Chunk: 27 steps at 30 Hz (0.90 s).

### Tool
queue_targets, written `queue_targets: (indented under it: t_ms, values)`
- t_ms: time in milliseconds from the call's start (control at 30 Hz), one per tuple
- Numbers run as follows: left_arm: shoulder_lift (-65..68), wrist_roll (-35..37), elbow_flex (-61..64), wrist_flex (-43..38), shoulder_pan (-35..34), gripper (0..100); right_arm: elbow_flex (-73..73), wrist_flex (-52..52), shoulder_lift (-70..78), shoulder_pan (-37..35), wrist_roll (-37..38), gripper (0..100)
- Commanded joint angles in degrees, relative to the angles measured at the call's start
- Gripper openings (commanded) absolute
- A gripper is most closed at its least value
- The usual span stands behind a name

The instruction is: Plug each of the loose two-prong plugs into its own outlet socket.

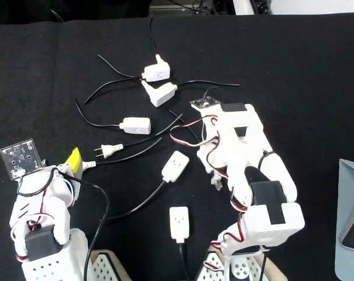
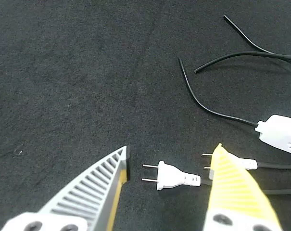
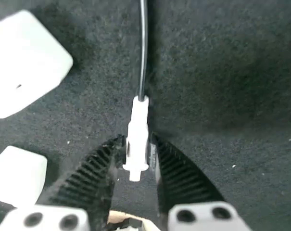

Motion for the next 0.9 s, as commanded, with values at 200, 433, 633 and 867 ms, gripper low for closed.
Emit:
queue_targets:
  t_ms: [200, 433, 633, 867]
  values:
    - [-0.44, 0.18, -0.57, -1.23, -0.48, 27, -1.98, 1.41, 0.75, -0.7, 0.0, 5.1]
    - [-0.44, 0.18, -0.57, -1.23, -0.48, 27, -4.35, 1.67, 2.68, -0.62, 0.0, 1.1]
    - [-0.44, 0.18, -1.71, -1.05, 0.13, 28, -6.9, 7.91, -8.75, -0.62, 0.0, 1.1]
    - [0.09, -6.15, -5.76, 2.81, 12.0, 28, -1.19, 3.52, -26.86, -0.97, -7.3, 1.1]
